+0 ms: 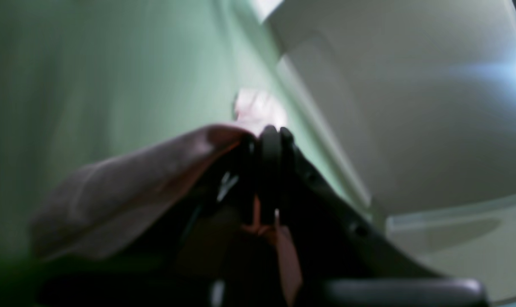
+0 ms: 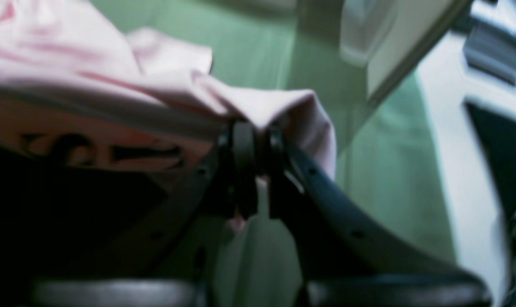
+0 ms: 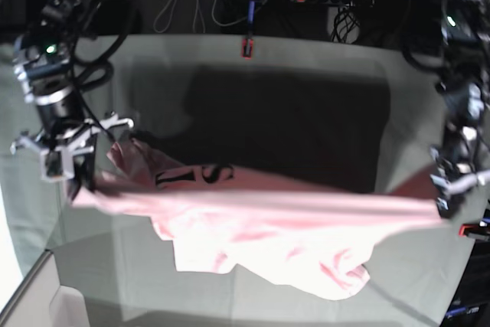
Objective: Layout the t-shirt on the table in an organized manner, then fold the t-shirt properly
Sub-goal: 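Lift the shirt edge with both grippers and swing it up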
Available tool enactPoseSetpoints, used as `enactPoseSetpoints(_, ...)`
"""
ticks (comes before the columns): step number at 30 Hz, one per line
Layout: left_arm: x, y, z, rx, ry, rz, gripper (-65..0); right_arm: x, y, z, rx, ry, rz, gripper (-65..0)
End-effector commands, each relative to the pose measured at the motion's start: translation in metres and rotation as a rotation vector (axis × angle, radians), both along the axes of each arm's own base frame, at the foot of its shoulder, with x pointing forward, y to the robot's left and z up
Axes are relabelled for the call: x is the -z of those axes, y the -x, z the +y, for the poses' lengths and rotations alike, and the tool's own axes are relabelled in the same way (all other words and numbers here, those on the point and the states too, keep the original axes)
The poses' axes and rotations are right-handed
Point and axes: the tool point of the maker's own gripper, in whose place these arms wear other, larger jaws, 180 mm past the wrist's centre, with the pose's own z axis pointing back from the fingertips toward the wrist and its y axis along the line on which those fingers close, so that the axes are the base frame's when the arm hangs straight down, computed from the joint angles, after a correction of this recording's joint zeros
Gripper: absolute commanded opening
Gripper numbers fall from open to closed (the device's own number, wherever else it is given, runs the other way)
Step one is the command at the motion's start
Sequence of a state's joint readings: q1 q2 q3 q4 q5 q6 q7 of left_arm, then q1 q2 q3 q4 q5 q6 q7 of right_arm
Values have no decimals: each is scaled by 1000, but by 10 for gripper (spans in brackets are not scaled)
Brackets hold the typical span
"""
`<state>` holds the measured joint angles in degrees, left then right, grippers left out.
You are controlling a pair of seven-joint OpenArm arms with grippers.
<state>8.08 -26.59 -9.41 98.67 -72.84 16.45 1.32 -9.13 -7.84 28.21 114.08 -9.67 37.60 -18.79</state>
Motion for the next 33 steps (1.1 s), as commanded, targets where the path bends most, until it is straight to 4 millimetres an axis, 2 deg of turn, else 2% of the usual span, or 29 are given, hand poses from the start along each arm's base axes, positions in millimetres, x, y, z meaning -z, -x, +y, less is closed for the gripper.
enactPoseSetpoints(1, -24, -14, 13, -27, -51, -64, -649, -24, -8, -7, 24, 16, -82, -650)
enactPoseSetpoints(3, -31, -37, 16, -11, -85, -69, -649, -41, -21, -8, 25, 18, -134, -650)
enactPoseSetpoints(6, -30, -74, 16, -3, -94, -53, -649, -63, -35, -9, 18, 30, -198, -650)
enactPoseSetpoints(10, -34, -126, -2, 46, -141, -29, -648, -96, -65, -4, -5, 30, -289, -650)
enactPoseSetpoints(12, -44, -152, -13, 73, -179, -24, -648, -107, -80, -11, -1, 68, -294, -650)
enactPoseSetpoints(13, -52, -167, -26, 95, -195, -28, -648, -113, -91, -13, 4, 88, -284, -650)
enactPoseSetpoints(18, -112, -229, -52, 131, -264, -52, -648, -151, -143, -43, 57, 138, -260, -650)
enactPoseSetpoints(20, -143, -250, -68, 157, -261, -54, -648, -181, -166, -51, 65, 152, -282, -650)
enactPoseSetpoints(22, -177, -265, -82, 170, -242, -76, -648, -211, -181, -64, 81, 171, -299, -650)
enactPoseSetpoints(24, -225, -277, -89, 160, -235, -129, -648, -246, -195, -68, 82, 190, -330, -650)
enactPoseSetpoints(25, -241, -280, -92, 156, -233, -146, -648, -262, -200, -70, 81, 204, -344, -650)
enactPoseSetpoints(28, -224, -286, -100, 157, -215, -101, -648, -318, -208, -65, 63, 260, -418, -650)
enactPoseSetpoints(30, -223, -286, -103, 162, -213, -99, -648, -351, -205, -62, 61, 286, -475, -650)
enactPoseSetpoints(33, -224, -286, -102, 163, -207, -100, -648, -376, -196, -61, 72, 305, -530, -650)
